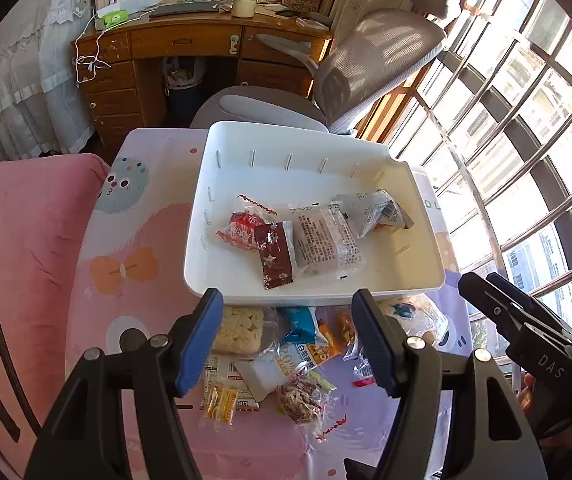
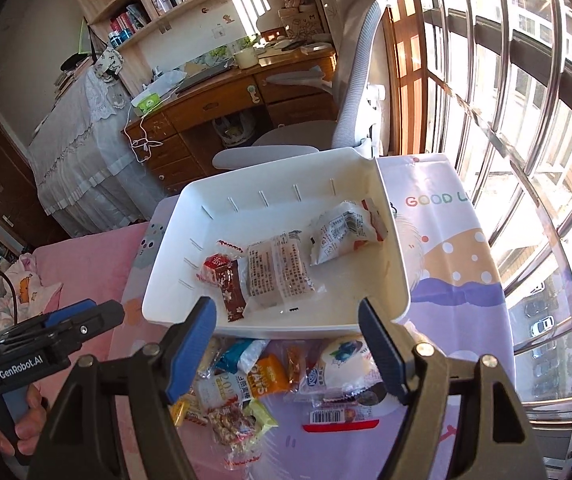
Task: Organize snacks
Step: 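Open both tools to release the snacks into the basket, then move both tools back down to the remaining snack pile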
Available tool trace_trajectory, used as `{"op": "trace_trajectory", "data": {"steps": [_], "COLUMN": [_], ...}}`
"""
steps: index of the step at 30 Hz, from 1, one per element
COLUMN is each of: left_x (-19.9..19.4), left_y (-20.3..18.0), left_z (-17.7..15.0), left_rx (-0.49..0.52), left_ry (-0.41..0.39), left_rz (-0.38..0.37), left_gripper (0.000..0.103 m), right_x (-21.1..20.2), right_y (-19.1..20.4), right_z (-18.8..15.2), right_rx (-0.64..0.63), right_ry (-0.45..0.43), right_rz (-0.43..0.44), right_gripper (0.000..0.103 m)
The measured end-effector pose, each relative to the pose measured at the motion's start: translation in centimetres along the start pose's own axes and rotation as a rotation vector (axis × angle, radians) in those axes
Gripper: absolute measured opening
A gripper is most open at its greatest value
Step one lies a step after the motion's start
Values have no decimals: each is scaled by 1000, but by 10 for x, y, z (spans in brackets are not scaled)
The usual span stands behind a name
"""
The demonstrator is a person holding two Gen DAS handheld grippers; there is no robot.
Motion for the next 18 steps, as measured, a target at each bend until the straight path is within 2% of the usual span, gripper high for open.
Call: {"op": "trace_trajectory", "data": {"steps": [6,18], "left_x": [-15,-20], "left_y": [-15,-30], "left_z": [-18,-70], "left_rx": [2,-48], "left_ry": [-7,17], "left_rz": [2,34], "left_gripper": [66,67], "right_x": [-23,-33], "right_y": [-15,-36], "right_z": [-14,-67], "right_rx": [-7,-98], "right_ry": [-30,5], "right_rz": [-7,2], "right_gripper": [74,74]}}
Point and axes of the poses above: each gripper's, at about its wrist camera, not at the fingertips, and x roughly the way its jaws point, y to its left, z to its top, the point moved 8 cm from there along x, roughly the way its jaws point, and after that the axes turned 12 degrees about -z, right-handed, at the moved point
